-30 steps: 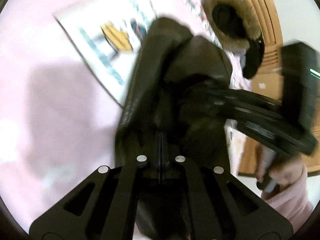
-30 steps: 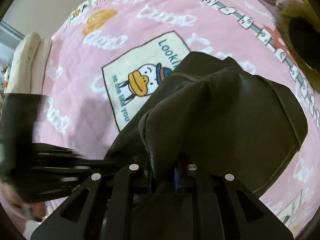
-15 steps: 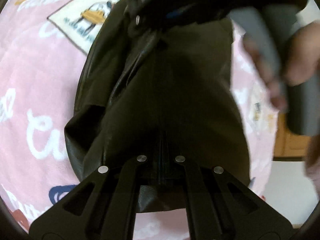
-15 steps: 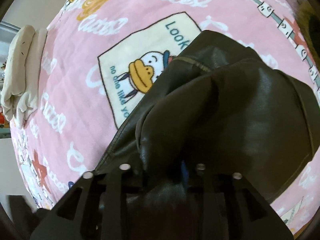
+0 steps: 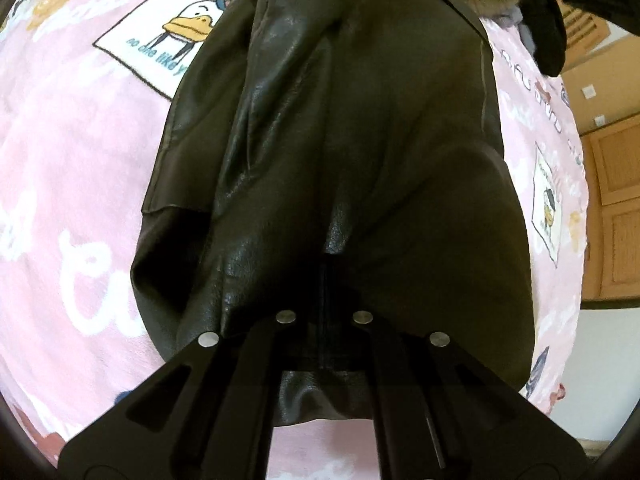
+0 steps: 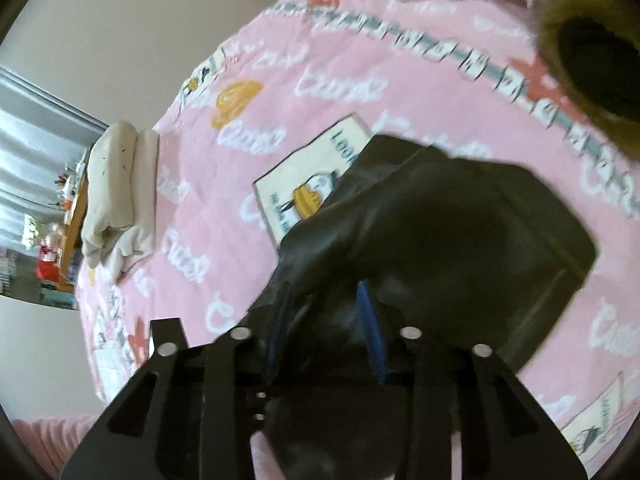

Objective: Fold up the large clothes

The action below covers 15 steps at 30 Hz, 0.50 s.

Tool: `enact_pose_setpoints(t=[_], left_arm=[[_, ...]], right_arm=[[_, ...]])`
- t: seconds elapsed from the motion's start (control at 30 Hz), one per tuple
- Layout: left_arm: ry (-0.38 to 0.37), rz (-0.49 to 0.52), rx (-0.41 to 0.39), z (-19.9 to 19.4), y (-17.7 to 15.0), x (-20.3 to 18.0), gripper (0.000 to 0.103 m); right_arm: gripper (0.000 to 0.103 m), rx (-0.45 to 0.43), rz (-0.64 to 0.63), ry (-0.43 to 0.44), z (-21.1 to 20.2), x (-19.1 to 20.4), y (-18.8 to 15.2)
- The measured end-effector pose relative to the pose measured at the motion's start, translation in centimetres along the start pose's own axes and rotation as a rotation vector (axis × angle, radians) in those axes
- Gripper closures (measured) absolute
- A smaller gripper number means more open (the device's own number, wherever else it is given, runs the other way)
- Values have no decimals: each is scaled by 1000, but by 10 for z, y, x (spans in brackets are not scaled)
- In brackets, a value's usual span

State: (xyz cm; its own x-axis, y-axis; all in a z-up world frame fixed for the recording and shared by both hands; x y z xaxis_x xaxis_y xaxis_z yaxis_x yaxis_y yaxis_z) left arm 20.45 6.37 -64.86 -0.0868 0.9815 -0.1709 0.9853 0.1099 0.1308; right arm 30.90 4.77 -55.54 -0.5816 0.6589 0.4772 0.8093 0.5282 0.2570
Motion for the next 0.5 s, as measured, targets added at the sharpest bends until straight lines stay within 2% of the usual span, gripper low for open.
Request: enact_pose_setpoints(t=[0.07,0.17,0.23,0.37,0.5], left_arm=[[3,-1,0,1,0,1,101],[9,-6,-2,4,-1,-1,101],[19,-4,-4,4,-2,-3,101],[38,-11,-3,6,-3,-1,101],[55,-27,5,11,-5,7,101]], right_arm=[[102,45,-18,-27,8,-7,-2],[102,210,-71,-6,47,-10,-12],[102,285,-116,-79,81,-15,-8],[102,377,-108,-132,135,-21,3],[102,417,-57,-133,156,-22,16]])
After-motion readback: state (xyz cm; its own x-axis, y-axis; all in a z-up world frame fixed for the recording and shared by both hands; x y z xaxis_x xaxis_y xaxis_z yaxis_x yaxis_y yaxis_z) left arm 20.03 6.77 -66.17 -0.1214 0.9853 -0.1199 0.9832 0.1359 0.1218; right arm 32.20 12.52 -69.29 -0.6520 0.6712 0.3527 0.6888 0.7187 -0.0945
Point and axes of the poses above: each gripper's, at about its wrist camera, not at the fingertips, and z roughly the way its jaws point, x to its left, y to its top, the point moved 8 cm from there along z, roughly the way its jaws point, and after that the axes turned 9 degrees about y, right-handed, at the moved point
